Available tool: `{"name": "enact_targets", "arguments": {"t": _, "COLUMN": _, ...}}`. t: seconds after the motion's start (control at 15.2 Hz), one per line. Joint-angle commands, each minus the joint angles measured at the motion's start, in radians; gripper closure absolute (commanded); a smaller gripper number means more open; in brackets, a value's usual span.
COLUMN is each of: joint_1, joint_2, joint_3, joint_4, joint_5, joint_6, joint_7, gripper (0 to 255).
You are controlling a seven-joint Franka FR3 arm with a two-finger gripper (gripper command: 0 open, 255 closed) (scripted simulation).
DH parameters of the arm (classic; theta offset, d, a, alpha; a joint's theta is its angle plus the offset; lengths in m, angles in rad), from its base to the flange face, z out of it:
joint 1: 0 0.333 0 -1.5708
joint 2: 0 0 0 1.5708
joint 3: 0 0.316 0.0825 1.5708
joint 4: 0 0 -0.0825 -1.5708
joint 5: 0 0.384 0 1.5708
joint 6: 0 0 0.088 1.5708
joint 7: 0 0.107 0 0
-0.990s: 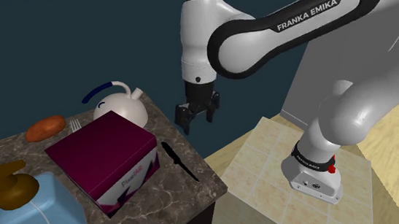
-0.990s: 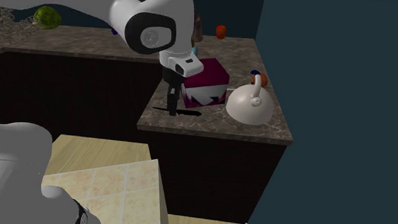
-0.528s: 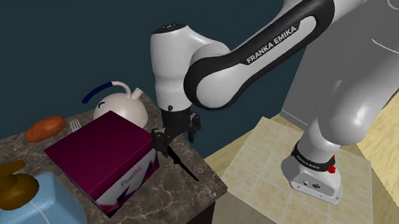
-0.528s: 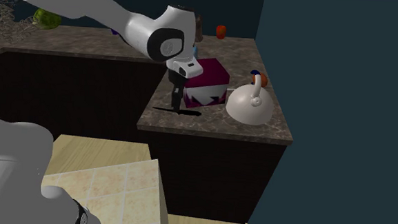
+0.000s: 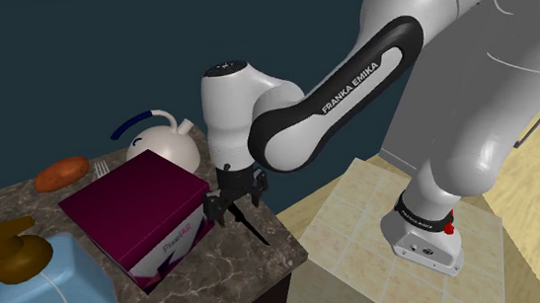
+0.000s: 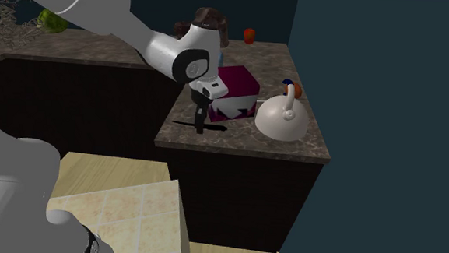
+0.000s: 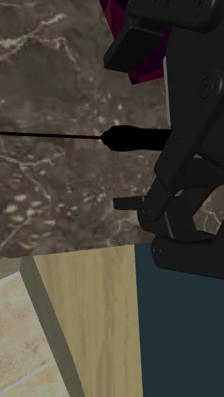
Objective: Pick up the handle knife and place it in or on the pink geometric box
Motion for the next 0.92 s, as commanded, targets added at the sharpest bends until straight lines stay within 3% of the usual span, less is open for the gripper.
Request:
{"name": "enact_targets", "arguments": {"t": 0.0, "joint_1": 0.001, "joint_2": 0.006, "joint_3": 0.002, "joint_4": -0.006, "joint_5": -0.004, "joint_6": 0.011, "joint_7": 0.004, "gripper": 0}}
{"name": "enact_targets", "arguments": {"t": 0.4, "joint_1": 0.001, "joint_2": 0.007, "joint_3": 0.001, "joint_4": -0.005, "joint_5": -0.004, "joint_6": 0.011, "joint_7": 0.005, "gripper": 0}}
{"name": "enact_targets", "arguments": {"t": 0.46, "joint_1": 0.001, "joint_2": 0.007, "joint_3": 0.001, "joint_4": -0.005, "joint_5": -0.004, "joint_6": 0.011, "joint_7": 0.005, "gripper": 255}}
{"name": "enact_targets", "arguments": {"t": 0.86, "joint_1": 0.001, "joint_2": 0.007, "joint_3": 0.001, "joint_4": -0.005, "joint_5": -0.004, "joint_6": 0.011, "joint_7": 0.005, "gripper": 255}}
